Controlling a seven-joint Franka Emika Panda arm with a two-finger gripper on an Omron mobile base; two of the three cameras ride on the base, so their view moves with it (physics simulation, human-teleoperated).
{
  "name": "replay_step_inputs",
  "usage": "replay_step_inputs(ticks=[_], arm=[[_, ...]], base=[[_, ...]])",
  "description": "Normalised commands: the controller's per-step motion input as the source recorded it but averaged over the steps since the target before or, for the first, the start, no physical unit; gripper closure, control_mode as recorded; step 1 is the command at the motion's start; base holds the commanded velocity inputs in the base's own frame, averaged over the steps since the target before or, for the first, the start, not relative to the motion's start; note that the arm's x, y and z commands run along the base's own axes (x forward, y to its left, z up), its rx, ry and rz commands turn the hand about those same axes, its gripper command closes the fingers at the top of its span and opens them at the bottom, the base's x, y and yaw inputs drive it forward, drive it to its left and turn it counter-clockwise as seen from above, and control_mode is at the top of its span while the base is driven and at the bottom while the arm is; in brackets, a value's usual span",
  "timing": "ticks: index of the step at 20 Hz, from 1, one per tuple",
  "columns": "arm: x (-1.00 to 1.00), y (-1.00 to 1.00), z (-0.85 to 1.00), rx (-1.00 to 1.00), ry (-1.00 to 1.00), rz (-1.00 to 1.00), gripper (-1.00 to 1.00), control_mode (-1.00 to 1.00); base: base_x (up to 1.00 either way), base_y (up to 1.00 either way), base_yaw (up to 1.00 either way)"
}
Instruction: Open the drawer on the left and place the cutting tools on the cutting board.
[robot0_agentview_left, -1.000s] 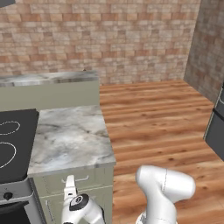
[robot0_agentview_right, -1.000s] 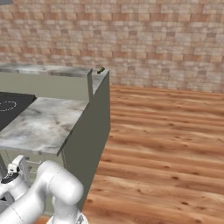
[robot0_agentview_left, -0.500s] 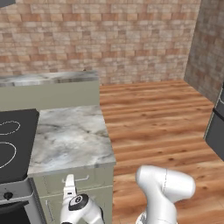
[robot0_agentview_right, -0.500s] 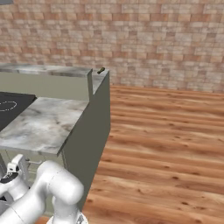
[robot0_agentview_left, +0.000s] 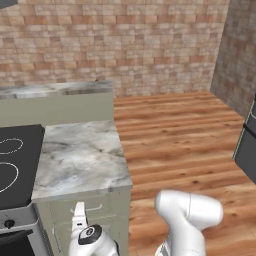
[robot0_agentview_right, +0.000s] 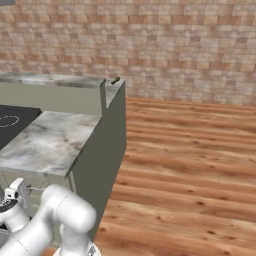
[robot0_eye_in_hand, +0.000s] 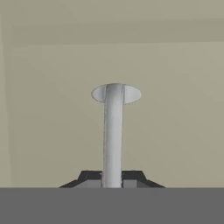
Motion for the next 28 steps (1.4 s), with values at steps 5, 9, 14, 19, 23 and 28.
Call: replay_step_inputs(ticks=[5, 9, 14, 19, 23, 28], arm=[[-0.86, 0.05, 0.0, 0.0, 0.0, 0.0, 1.0, -1.0], [-1.0, 0.04, 0.0, 0.0, 0.0, 0.0, 1.0, -1.0], [-0.99, 0.09, 0.0, 0.01, 0.0, 0.0, 1.0, -1.0], [-0.99, 0.13, 0.0, 0.01, 0.02, 0.0, 1.0, -1.0], [-0.86, 0.18, 0.0, 0.0, 0.07, 0.0, 1.0, -1.0], [-0.59, 0.26, 0.0, 0.0, 0.14, 0.0, -1.0, -1.0]], base=[[0.0, 0.0, 0.0], [0.0, 0.0, 0.0], [0.0, 0.0, 0.0], [0.0, 0.0, 0.0], [0.0, 0.0, 0.0], [0.0, 0.0, 0.0]])
